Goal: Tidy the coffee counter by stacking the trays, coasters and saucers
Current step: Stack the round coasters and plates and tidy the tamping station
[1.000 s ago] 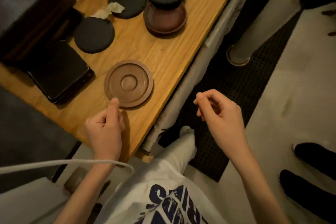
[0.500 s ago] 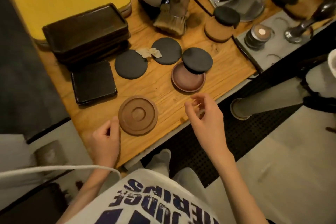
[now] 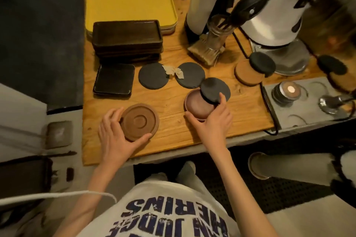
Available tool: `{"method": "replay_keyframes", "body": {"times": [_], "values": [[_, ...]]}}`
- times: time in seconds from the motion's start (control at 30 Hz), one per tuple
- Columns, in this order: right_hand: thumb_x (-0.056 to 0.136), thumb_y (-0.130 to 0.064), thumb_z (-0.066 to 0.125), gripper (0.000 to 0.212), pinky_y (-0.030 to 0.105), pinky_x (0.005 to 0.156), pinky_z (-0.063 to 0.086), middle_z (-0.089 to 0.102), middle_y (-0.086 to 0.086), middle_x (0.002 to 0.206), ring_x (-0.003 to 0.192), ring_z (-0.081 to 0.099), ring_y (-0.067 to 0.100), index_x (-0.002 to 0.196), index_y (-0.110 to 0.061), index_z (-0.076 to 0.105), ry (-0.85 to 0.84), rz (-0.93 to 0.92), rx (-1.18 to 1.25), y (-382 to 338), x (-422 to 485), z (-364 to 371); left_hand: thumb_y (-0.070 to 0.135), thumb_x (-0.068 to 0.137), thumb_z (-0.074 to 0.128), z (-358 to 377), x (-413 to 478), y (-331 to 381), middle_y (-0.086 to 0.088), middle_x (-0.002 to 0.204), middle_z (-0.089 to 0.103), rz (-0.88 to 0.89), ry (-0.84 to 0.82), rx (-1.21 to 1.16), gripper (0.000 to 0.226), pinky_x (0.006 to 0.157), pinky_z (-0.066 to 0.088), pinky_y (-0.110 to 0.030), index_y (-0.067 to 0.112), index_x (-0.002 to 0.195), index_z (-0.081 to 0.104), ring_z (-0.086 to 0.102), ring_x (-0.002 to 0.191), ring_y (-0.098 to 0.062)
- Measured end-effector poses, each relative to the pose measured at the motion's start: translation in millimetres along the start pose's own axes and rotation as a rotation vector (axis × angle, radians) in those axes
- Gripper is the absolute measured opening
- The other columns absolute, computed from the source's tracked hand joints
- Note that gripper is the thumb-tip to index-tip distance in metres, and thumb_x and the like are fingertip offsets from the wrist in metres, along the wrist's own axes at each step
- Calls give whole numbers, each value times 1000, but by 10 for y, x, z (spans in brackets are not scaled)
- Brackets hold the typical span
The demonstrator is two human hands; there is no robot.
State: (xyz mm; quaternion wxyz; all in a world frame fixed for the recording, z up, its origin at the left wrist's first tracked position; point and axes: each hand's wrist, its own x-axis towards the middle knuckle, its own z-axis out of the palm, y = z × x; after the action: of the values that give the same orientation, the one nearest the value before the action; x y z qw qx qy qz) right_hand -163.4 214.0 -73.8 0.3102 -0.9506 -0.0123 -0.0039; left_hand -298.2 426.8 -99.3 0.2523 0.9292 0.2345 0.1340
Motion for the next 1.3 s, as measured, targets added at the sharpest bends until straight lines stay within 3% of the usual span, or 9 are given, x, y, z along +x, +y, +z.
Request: {"method": "replay_keyframes", "body": {"times": [0.1, 0.23, 0.47, 0.63, 0.9, 1.13, 1.3], "values": [[66, -63, 78, 112, 48, 106, 30, 41, 17, 145, 131, 37, 38, 150, -10, 27, 19, -38, 38, 74, 60, 24, 92, 56, 48, 12, 36, 48, -14, 147, 29, -46, -25, 49, 120, 106, 25, -42, 19, 147, 20, 32, 131, -31], [67, -59, 80, 106, 45, 107, 28, 42, 15, 145, 132, 37, 35, 147, -9, 31, 43, -70, 77, 179, 67, 89, 94, 55, 47, 31, 25, 93, -12, 147, 34, -38, -49, 128, 122, 106, 28, -46, 18, 147, 22, 36, 130, -30], [68, -54, 82, 98, 44, 105, 30, 49, 13, 136, 126, 41, 33, 142, -9, 38, 72, -104, 103, 211, 65, 150, 89, 61, 49, 73, 6, 111, -11, 146, 38, -49, -72, 185, 117, 112, 25, -51, 17, 148, 22, 30, 135, -28], [67, -57, 82, 106, 50, 105, 35, 45, 16, 140, 128, 40, 36, 146, -8, 32, 72, -144, 52, 174, 40, 175, 84, 61, 55, 66, 22, 94, -8, 146, 37, -55, -83, 177, 114, 113, 25, -49, 18, 148, 22, 30, 136, -26], [67, -54, 83, 103, 50, 107, 35, 45, 12, 143, 132, 38, 32, 146, -14, 31, 136, -51, 100, 63, 49, 216, 76, 62, 61, 56, 16, 72, -8, 144, 41, 3, -53, 142, 107, 110, 32, -48, 14, 143, 31, 35, 132, -27], [63, -56, 85, 102, 51, 98, 42, 50, 16, 133, 120, 44, 35, 141, -7, 40, 164, -51, 64, 59, 0, 222, 70, 62, 65, 36, 1, -19, -10, 144, 38, -5, -36, 70, 106, 106, 38, -49, 13, 143, 28, 35, 131, -29], [59, -64, 81, 108, 49, 97, 37, 48, 18, 127, 116, 42, 37, 140, -7, 39, 109, -11, -20, 43, -114, 180, 70, 61, 64, -43, -17, -217, -6, 143, 35, -13, 2, 52, 106, 106, 35, -43, 15, 143, 26, 34, 131, -29]]}}
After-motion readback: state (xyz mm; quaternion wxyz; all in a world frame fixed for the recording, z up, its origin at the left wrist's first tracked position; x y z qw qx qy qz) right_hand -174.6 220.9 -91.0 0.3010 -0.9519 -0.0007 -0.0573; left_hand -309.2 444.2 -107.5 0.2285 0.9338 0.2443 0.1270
